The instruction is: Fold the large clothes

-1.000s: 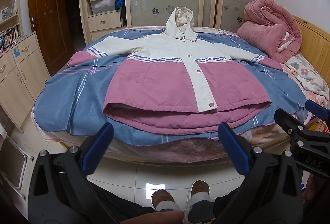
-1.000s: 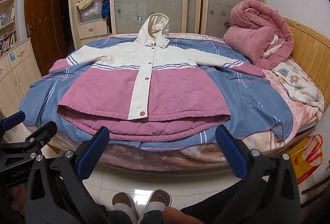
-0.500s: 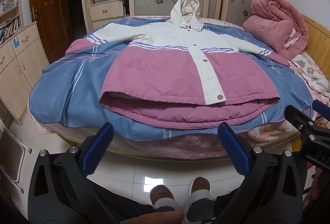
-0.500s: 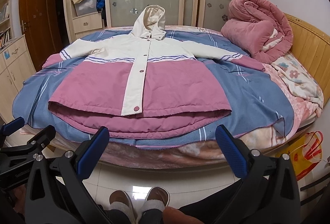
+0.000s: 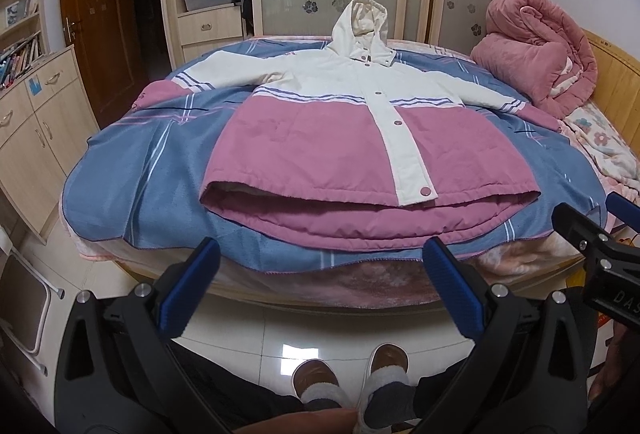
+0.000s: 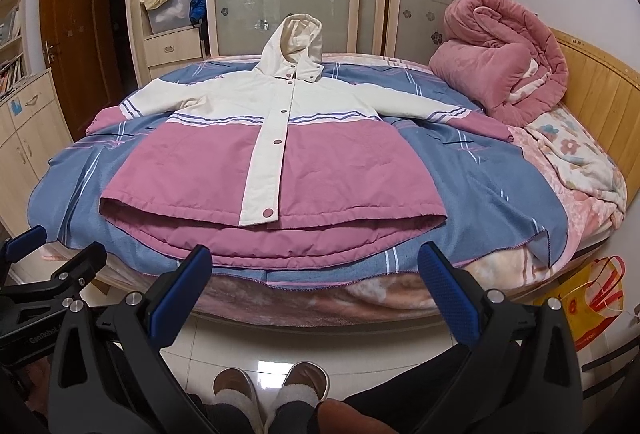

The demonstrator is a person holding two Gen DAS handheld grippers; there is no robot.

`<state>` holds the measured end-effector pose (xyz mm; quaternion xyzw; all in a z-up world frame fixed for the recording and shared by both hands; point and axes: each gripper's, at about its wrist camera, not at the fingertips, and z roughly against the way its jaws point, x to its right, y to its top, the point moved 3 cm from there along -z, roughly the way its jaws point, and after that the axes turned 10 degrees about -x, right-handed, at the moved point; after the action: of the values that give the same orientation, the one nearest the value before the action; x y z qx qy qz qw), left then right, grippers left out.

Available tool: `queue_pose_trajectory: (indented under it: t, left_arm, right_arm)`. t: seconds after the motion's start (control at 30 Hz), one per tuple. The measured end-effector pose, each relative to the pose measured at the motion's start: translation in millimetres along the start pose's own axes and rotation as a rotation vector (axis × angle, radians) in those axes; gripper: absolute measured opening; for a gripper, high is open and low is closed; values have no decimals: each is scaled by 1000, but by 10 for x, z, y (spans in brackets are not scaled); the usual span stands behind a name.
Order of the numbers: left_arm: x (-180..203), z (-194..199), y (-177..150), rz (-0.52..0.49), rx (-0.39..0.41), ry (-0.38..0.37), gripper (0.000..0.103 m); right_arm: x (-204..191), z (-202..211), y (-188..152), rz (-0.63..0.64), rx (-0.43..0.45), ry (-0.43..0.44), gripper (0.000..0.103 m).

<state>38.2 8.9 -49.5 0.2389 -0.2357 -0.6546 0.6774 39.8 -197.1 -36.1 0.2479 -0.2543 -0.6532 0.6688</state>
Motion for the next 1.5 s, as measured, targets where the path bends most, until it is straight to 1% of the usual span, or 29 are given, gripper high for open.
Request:
queue_pose_trajectory:
  t: [0.3, 0.43, 0.57, 0.67, 0.73, 0.8, 0.87, 0.9, 0.93, 0.97, 1.0, 1.03, 1.07, 1.1, 1.13, 1.17, 1.2, 1.23, 1.27, 1.3, 1.33, 1.37, 1.4, 1.43, 1.47, 1.5]
  left_arm:
    - [-30, 108, 12, -1, 12, 1, 101]
    - [-33, 110, 23, -1, 6, 3, 101]
    - [-22, -28, 80, -5, -12, 4, 101]
    - [-78, -181, 148, 22, 7, -17, 101]
    - [-94, -314, 220, 3, 16, -15, 101]
    - [-80, -482, 355, -61, -1, 16, 101]
    - [-132, -580, 566, -68, -5, 5, 101]
    - [-164, -593, 711, -69, 7, -6, 101]
    - [-210, -557, 931, -77, 42, -35, 101]
    - [-255, -494, 1103, -73, 86, -53, 101]
    - [-314, -402, 1283, -56, 152, -70, 101]
    - [-422, -247, 1532, -19, 273, -103, 101]
    - [-499, -173, 1686, 8, 353, -121, 101]
    - [-586, -142, 1836, 39, 420, -134, 101]
    - [-667, -169, 1977, 77, 462, -136, 101]
    - [-764, -317, 2153, 126, 459, -134, 101]
    - [-824, -500, 2258, 148, 408, -144, 101]
    - [-898, -844, 2365, 161, 282, -176, 101]
    - [-944, -1055, 2391, 172, 209, -202, 101]
    - [-1022, -1306, 2384, 205, 148, -221, 101]
    - [-1101, -1493, 2343, 242, 123, -218, 101]
    - [-1210, -1711, 2254, 279, 130, -186, 101]
    - [-1247, -1801, 2207, 279, 134, -161, 101]
    - [-1280, -1940, 2155, 260, 124, -115, 101]
    - [-1291, -2003, 2144, 247, 109, -91, 101]
    - [-1287, -2063, 2152, 231, 97, -74, 101]
  right_arm:
    - [-56, 48, 14, 10, 5, 9, 102]
    - [-37, 50, 39, -5, 18, 21, 102]
    - [-46, -95, 45, 4, 1, 44, 102]
    - [-17, -343, 74, 12, -28, 42, 102]
    - [12, -503, 119, 27, -38, 21, 102]
    - [60, -660, 222, 68, -42, 23, 102]
    - [207, -770, 425, 71, -35, 4, 102]
    - [269, -787, 528, 73, -25, -11, 102]
    - [386, -774, 710, 69, 2, -35, 102]
    - [528, -695, 929, 52, 52, -53, 102]
    - [649, -577, 1112, 24, 117, -50, 102]
    - [797, -427, 1302, -13, 202, -31, 102]
    - [967, -269, 1469, -54, 292, -3, 102]
    - [1197, -107, 1656, -107, 407, 25, 102]
    - [1436, -35, 1811, -158, 502, 32, 102]
    - [1689, -73, 1948, -203, 566, 37, 102]
    - [1862, -155, 2015, -232, 586, 49, 102]
    - [2094, -338, 2090, -280, 561, 74, 102]
    - [2411, -671, 2150, -363, 466, 104, 102]
    - [2614, -888, 2151, -427, 412, 122, 102]
    - [2916, -1206, 2113, -532, 350, 147, 102]
    - [3207, -1488, 2034, -634, 317, 179, 102]
    - [3411, -1666, 1960, -696, 306, 195, 102]
    - [3616, -1829, 1870, -758, 292, 199, 102]
    - [3884, -2018, 1753, -836, 280, 198, 102]
    - [4028, -2120, 1693, -883, 278, 203, 102]
